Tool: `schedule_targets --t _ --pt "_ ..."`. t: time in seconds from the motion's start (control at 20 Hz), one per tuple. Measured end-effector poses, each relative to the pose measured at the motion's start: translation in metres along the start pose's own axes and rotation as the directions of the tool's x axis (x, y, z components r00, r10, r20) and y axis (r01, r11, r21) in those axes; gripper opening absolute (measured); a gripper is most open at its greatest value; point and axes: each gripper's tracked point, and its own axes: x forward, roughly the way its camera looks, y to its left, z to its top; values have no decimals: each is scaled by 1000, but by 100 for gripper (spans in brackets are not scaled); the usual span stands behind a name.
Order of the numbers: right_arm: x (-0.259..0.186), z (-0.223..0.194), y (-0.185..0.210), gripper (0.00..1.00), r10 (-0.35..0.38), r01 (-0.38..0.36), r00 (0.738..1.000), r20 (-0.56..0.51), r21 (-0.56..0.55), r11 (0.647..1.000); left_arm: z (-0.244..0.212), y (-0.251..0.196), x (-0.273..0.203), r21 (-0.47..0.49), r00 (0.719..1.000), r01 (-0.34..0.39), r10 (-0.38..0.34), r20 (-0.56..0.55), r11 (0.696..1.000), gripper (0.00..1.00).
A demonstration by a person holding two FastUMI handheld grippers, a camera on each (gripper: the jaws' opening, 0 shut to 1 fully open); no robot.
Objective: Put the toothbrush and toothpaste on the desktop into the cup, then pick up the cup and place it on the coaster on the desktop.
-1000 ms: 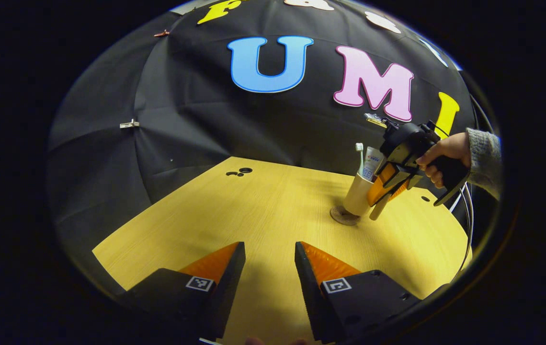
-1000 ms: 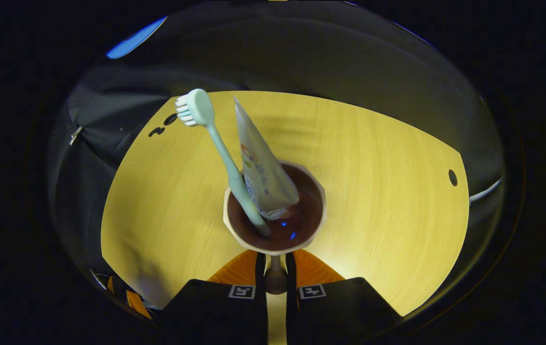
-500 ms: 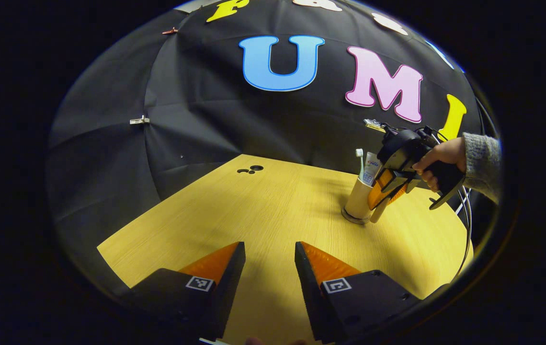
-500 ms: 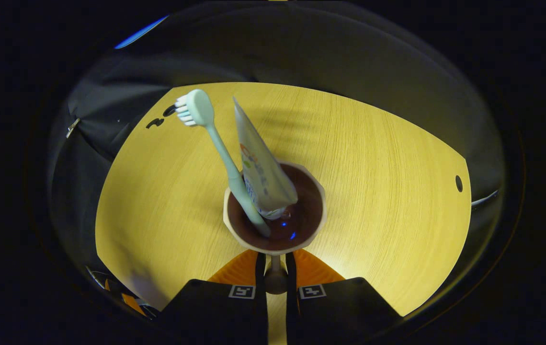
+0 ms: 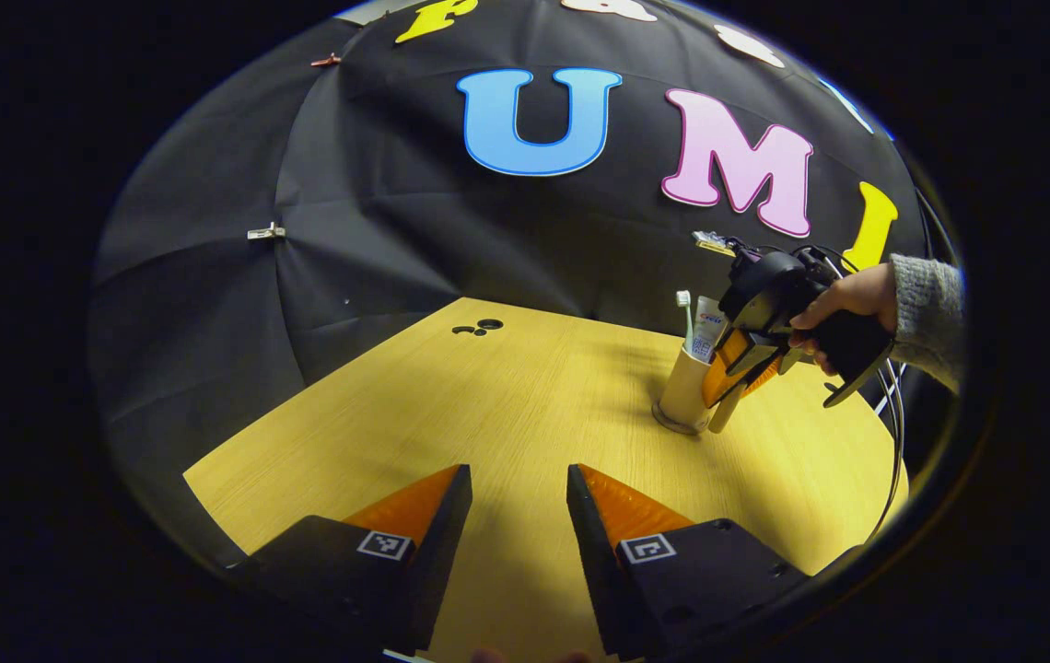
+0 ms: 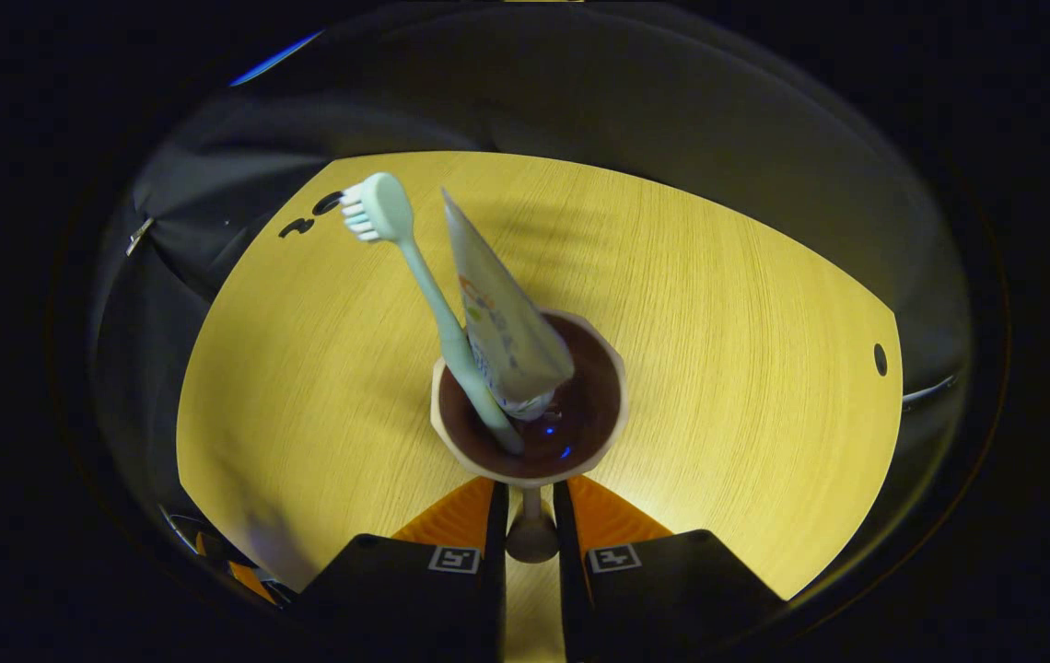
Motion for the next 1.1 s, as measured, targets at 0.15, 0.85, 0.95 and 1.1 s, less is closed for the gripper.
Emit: schedule_targets --t 0.15,0.85,0.95,1.1 --pt "-4 4 0 41 -12 12 1000 21 10 1000 1 0 -2 -1 1000 0 0 1 1000 68" --pt "-98 36 -1 85 27 -70 932 360 108 992 39 -23 -31 18 999 28 -28 46 999 68" --pt "-129 39 -5 87 27 -89 897 440 120 989 54 -35 -42 32 997 43 -45 64 999 68" --pt "-180 38 -22 90 -14 -60 836 549 117 991 75 -56 -57 53 993 74 -78 85 996 68"
